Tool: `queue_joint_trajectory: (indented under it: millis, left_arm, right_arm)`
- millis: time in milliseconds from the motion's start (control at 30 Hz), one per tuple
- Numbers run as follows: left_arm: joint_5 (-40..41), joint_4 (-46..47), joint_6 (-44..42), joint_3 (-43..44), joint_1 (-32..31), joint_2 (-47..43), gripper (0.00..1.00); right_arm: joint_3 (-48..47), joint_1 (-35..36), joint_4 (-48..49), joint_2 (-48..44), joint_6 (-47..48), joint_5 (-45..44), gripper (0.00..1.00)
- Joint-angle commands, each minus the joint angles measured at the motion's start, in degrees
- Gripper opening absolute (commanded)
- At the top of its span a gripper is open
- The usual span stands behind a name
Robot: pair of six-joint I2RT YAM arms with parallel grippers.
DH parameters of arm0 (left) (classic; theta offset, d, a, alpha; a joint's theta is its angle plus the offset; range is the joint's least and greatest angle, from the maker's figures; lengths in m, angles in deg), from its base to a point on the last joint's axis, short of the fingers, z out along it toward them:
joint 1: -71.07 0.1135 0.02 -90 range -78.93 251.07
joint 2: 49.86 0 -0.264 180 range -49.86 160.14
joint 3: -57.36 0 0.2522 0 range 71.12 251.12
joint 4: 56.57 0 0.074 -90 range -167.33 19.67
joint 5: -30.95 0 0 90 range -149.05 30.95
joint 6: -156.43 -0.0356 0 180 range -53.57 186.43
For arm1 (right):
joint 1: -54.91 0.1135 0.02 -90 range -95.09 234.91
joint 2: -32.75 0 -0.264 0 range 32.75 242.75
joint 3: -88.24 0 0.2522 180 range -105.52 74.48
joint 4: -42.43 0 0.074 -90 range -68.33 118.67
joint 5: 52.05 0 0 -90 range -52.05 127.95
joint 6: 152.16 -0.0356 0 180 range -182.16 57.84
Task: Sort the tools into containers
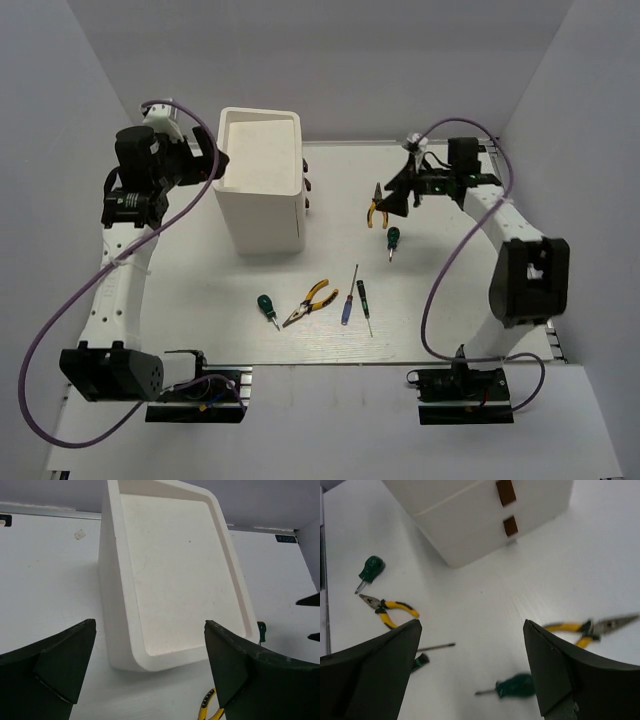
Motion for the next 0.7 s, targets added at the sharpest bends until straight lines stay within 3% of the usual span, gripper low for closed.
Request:
queue_joint_trajectory:
  millis: [0, 100, 233, 367, 667]
  left_arm:
    - [-2.26, 2.11, 0.12, 4.23, -0.47, 2.64, 1.00]
    - [-2.26, 3.25, 0.65, 4.24, -0.47, 6.33, 1.00]
    - [-2.26, 3.95, 1.27, 3.63, -0.47, 9.14, 1.00]
    - [-2.26, 3.95, 1.79, 3.62, -1.00, 10.55, 0.98]
    - [-2.26, 2.90, 1.79, 4.15, -1.53, 13.01, 0.93]
  right_arm:
    - [-7.26, 3.16, 12.20, 10.16, 6.09, 11.06, 0.89]
    - [-20.15, 6.49, 12.64, 17.28, 7.33, 9.85, 0.89]
    - [-27.30, 9.92, 25.09, 26.87, 0.66, 4.51, 0.86]
    - [-38.54, 12.91, 26.26, 35.23, -1.54, 5.62, 0.84]
    - [-41.56, 17.31, 33.90, 38.32, -4.79, 7.03, 0.82]
